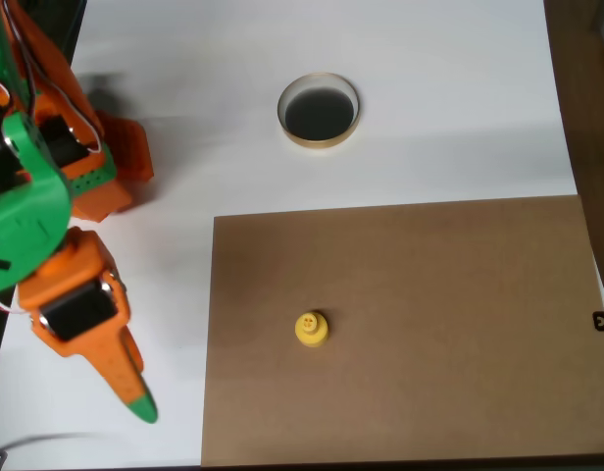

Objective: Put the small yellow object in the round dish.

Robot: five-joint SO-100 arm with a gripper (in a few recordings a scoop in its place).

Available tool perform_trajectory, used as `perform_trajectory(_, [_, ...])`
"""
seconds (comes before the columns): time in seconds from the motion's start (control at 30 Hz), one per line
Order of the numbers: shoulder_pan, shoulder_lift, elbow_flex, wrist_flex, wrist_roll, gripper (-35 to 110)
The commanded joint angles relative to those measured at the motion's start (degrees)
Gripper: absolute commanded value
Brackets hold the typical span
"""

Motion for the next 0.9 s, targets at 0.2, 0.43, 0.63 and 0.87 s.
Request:
perform_trajectory(0.2, [-6.94, -12.74, -12.66, 4.48, -0.88, 25])
perform_trajectory(0.43, [-14.06, -22.59, -20.13, 9.32, 1.32, 24])
perform_trajectory(0.63, [-19.51, -27.60, -24.26, 11.87, 2.55, 24])
perform_trajectory(0.87, [-22.41, -33.84, -29.44, 13.80, 3.16, 24])
